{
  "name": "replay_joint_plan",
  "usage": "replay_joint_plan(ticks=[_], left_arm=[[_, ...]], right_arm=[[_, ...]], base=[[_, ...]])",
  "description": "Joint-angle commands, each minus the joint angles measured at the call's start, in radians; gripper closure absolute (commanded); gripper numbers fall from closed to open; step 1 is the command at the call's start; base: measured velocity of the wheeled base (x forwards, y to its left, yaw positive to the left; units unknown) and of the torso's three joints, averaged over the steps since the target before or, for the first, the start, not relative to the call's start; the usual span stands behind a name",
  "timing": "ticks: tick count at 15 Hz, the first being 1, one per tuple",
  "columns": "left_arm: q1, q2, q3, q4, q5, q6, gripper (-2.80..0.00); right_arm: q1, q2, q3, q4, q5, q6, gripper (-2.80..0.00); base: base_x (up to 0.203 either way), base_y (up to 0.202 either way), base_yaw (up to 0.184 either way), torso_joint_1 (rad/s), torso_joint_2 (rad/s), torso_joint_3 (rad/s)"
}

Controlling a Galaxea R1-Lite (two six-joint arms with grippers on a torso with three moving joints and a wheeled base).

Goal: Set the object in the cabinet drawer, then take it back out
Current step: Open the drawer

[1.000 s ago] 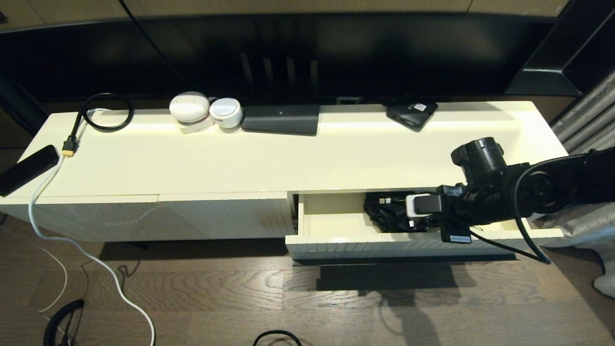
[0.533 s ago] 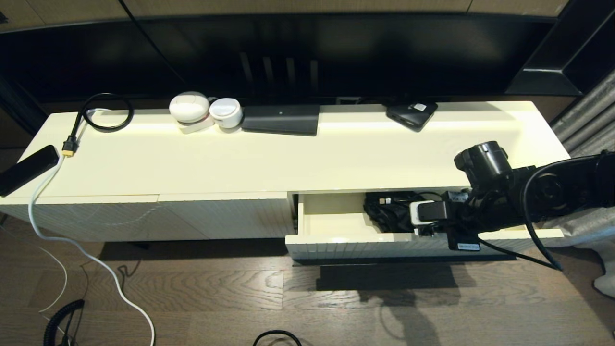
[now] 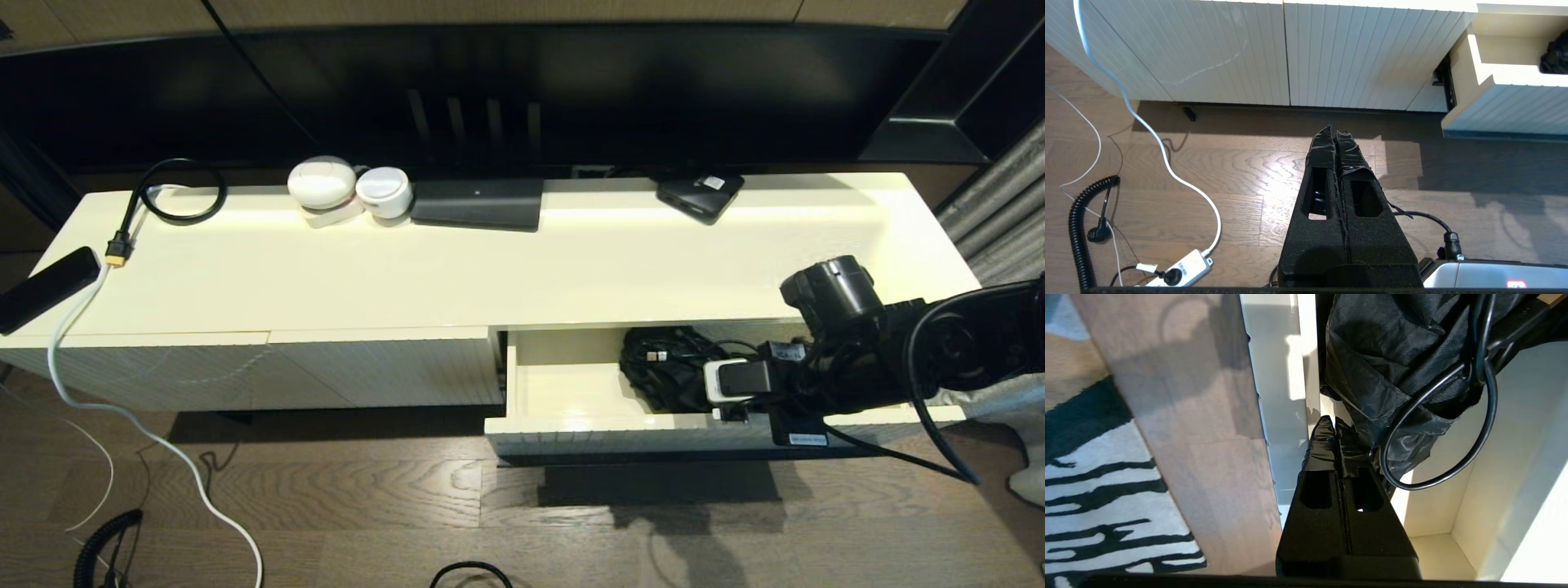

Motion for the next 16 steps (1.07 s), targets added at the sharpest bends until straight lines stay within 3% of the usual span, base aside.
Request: replay_joint_plan(ticks=[1, 16], left_arm=[[0.0, 0.0, 0.0, 0.0, 0.0, -0.001, 0.0], [0.0, 0.0, 0.0, -0.001, 0.0, -0.001, 0.0]], right_arm=[[-0.001, -0.008, 0.038, 0.004, -0.001, -0.007, 0.0], [0.0, -0.088, 0.265, -0.059, 0.003, 0.011, 0.0]], base=[[0.0, 0.0, 0.0, 0.0, 0.0, 0.0], [0.0, 0.0, 0.0, 0.0, 0.0, 0.0]])
